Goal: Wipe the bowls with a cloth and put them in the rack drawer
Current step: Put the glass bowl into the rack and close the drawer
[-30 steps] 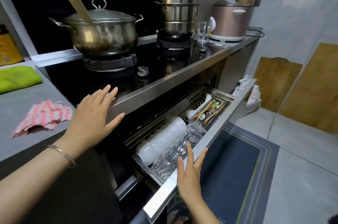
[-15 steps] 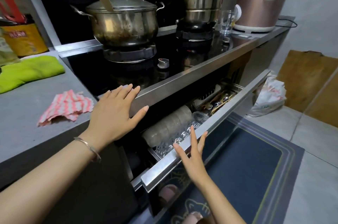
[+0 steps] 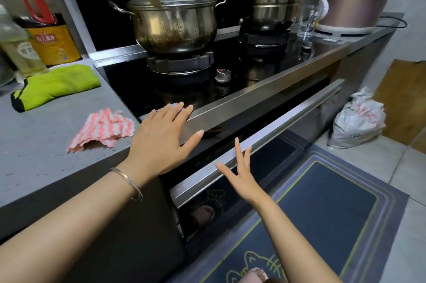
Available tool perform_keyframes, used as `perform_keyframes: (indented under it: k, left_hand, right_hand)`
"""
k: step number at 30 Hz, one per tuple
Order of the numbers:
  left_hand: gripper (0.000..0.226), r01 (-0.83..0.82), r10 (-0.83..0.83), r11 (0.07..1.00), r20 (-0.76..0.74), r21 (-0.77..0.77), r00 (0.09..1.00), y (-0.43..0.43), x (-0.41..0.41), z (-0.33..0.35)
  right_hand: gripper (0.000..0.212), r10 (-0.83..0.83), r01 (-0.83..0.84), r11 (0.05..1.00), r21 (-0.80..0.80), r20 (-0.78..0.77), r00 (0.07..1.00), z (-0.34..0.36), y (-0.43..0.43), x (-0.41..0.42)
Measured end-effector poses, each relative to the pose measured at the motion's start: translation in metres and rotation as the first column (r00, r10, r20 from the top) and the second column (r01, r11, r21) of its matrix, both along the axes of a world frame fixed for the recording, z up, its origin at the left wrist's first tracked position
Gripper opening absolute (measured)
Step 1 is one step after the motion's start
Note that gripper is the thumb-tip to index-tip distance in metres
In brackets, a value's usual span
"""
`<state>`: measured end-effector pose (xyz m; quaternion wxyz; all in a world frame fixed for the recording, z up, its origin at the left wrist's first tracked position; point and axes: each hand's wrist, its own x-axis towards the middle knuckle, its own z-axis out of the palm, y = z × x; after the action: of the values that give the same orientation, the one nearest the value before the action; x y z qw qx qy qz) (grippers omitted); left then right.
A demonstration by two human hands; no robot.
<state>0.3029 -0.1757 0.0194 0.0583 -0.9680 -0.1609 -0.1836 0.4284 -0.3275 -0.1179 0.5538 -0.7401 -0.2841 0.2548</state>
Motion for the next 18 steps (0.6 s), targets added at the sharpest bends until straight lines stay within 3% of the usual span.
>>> perform_keyframes:
  k: [6, 10, 18]
  left_hand:
    - [0.073, 0.011, -0.011, 1.000, -0.002, -0.002, 1.000, 0.000, 0.000, 0.000]
    - [0.073, 0.007, -0.007, 1.000, 0.002, -0.008, 1.000, 0.001, 0.001, 0.000]
    - [0.076, 0.023, -0.022, 0.999, 0.003, -0.029, 1.000, -0.002, -0.002, 0.003]
  right_hand:
    - [0.098, 0.039, -0.040, 0.999, -0.016, -0.017, 0.999, 0.005, 0.023, 0.011]
    - [0.104, 0.044, -0.040, 0.997, -0.068, 0.054, 0.998, 0.001, 0.034, 0.014]
    - [0.092, 0.001, 0.007, 0.998, -0.059, 0.142, 0.990, 0.006, 0.023, 0.009]
